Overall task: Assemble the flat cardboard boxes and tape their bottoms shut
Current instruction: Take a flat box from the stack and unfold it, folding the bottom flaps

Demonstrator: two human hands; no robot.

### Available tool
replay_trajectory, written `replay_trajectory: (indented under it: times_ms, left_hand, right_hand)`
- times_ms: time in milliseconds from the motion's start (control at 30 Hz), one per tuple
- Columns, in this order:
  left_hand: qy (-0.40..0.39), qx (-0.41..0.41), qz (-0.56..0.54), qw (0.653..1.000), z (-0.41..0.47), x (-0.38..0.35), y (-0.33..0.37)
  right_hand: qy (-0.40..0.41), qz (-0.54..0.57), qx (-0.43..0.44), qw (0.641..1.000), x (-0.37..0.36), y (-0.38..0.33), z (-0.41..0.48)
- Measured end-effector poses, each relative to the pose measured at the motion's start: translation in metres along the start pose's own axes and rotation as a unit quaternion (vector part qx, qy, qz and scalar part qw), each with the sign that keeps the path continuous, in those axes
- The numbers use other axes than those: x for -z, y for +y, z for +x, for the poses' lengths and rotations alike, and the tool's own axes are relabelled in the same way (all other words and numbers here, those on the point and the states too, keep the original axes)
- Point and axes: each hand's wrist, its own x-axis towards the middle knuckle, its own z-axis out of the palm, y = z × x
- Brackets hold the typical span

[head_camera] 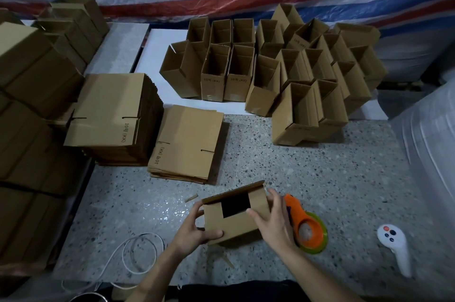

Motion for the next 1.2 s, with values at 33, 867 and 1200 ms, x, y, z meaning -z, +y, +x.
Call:
replay_trajectory:
  times_ms: [33,867,1200]
  left_hand:
    - [0.007,0.006,-0.011,1.000,-0.001,-0.001,-0.001]
    - [0.113,-0.164,0.240,0.950,0.013,-0.015,0.008]
    - [0.157,-0.171,0.275,0.933,-0.001,-0.028,-0.030]
  right_hand:
    - [-0.015,0.005,0.008,1.000,-0.002,-0.001,0.002]
    - [-0.075,-0.198,0.167,0.963,0.035,-0.001,0.011]
    - [-0.002,-0.206,0.238,0.949,0.017,0.025,0.005]
